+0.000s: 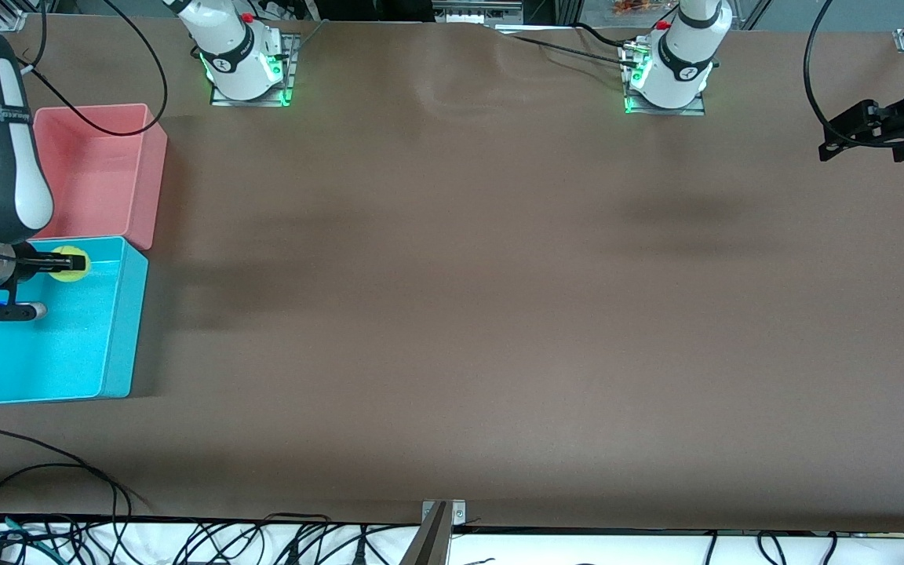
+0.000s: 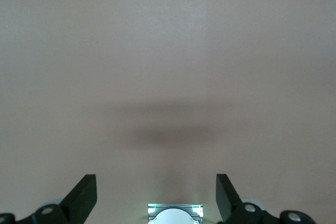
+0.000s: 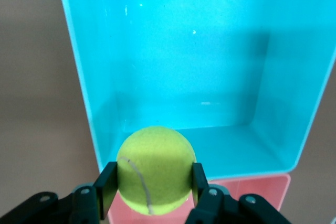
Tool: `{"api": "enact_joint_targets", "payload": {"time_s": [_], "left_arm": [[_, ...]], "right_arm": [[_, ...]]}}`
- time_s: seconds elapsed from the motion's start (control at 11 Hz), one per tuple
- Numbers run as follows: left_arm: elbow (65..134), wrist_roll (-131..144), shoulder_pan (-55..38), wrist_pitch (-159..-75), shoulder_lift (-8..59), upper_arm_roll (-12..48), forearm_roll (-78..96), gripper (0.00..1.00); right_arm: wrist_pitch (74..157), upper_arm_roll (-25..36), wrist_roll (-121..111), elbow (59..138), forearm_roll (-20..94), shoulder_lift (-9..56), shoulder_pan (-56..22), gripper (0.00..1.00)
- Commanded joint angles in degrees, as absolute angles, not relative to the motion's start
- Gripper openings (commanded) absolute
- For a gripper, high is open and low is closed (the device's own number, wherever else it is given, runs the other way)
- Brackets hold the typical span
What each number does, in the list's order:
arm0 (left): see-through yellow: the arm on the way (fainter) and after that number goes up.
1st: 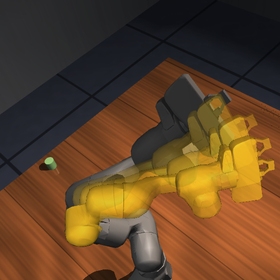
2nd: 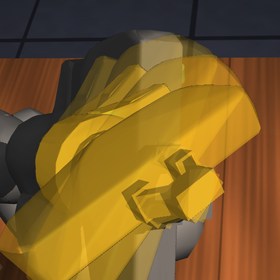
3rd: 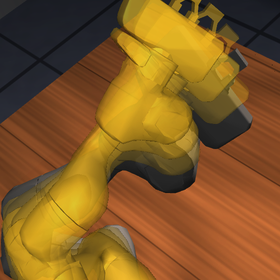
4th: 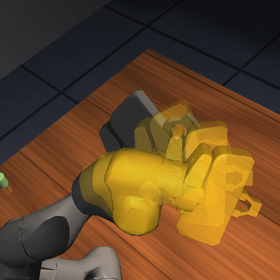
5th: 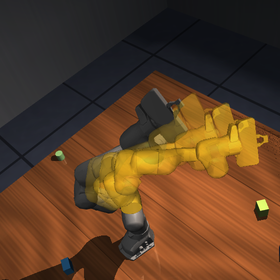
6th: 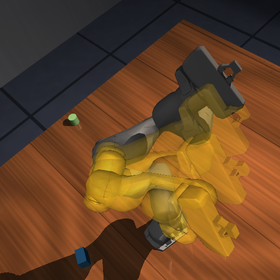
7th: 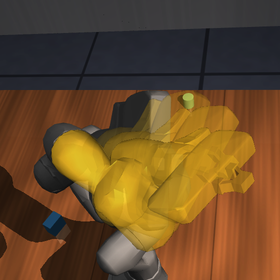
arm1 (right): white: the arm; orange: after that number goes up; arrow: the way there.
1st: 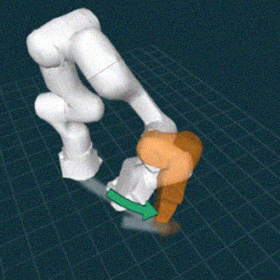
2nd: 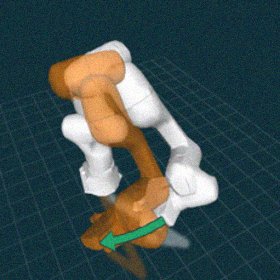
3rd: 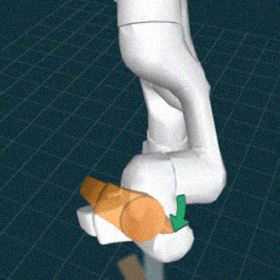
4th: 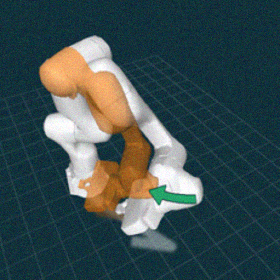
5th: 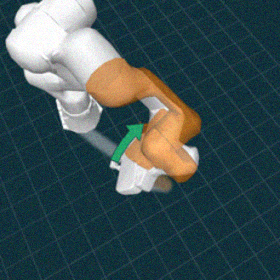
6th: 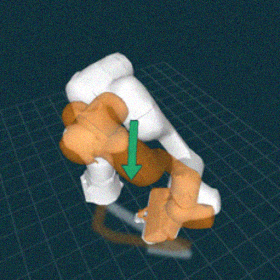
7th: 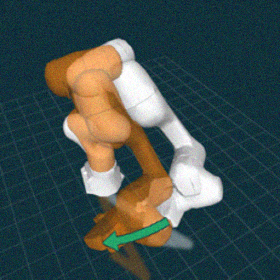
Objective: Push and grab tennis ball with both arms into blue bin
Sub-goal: 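Carry the ball with the right gripper over the cyan bin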
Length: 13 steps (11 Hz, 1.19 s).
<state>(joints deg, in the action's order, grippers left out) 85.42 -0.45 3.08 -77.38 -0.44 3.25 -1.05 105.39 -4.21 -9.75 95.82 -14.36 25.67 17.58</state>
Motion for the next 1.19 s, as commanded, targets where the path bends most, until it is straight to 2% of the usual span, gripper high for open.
{"api": "enact_joint_targets", "payload": {"time_s": [0.0,0.55,0.64,0.73,1.09], "left_arm": [[84.37,-0.44,3.25,-76.11,-0.53,3.87,-1.67,1.0],[84.37,-0.44,3.34,-76.11,-0.44,3.69,-1.58,1.0],[84.37,-0.44,3.34,-76.11,-0.44,3.69,-1.58,1.0],[84.37,-0.44,3.34,-76.11,-0.44,3.6,-1.58,1.0],[84.37,-0.44,3.34,-76.2,-0.44,3.6,-1.58,1.0]], "right_arm": [[107.48,-4.92,-15.98,94.39,-10.04,29.52,21.08,0.32],[109.42,-5.01,-22.85,94.74,-3.96,35.86,26.19,0.32],[109.51,-5.01,-22.76,94.57,-4.04,35.86,26.19,0.61],[109.51,-5.01,-22.33,94.48,-3.96,35.86,26.19,0.98],[108.64,-5.45,-21.97,93.43,-4.04,32.97,25.49,1.0]]}}
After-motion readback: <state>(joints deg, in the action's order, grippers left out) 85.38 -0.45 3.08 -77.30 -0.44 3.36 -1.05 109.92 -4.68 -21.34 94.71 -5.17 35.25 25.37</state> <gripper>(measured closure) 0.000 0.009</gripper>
